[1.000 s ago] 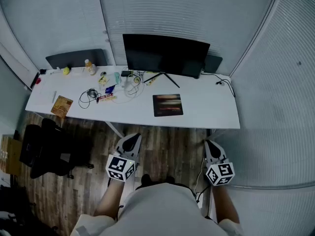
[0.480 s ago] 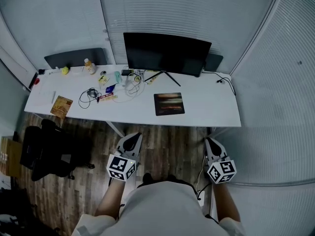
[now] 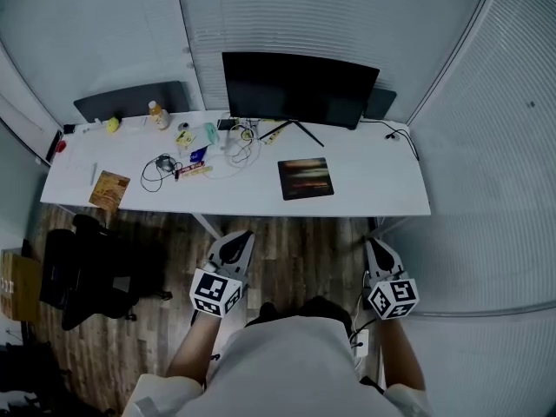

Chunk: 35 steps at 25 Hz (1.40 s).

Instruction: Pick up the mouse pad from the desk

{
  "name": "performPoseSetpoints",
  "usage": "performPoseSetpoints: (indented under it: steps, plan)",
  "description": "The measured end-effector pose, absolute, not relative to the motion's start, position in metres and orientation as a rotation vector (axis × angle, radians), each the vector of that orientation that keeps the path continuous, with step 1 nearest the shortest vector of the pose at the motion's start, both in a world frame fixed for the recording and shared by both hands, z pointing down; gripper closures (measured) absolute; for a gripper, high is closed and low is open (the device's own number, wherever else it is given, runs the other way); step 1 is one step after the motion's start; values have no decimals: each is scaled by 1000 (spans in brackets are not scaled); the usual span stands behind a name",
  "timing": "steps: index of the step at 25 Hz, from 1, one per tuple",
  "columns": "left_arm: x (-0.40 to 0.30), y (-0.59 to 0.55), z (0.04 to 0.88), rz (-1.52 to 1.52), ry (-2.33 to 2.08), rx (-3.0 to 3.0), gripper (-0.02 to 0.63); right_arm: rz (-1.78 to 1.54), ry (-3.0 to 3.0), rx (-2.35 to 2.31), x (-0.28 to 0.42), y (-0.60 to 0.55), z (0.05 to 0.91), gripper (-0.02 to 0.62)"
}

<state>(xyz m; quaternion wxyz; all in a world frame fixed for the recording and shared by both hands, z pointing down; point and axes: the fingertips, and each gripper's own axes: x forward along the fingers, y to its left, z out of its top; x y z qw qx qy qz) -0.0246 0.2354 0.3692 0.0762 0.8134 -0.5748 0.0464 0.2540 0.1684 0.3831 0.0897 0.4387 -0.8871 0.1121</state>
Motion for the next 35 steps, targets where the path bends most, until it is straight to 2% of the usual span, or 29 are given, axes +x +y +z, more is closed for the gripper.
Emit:
performPoseSetpoints:
  steps: [13,35]
  plan:
    - [-41,203,385,161,-1724,2394,591,381,-2625,1254,232,130,403,561]
    - [-10,22,420,267,-1770,2273,591,439,-2645,957,217,-84,446,561]
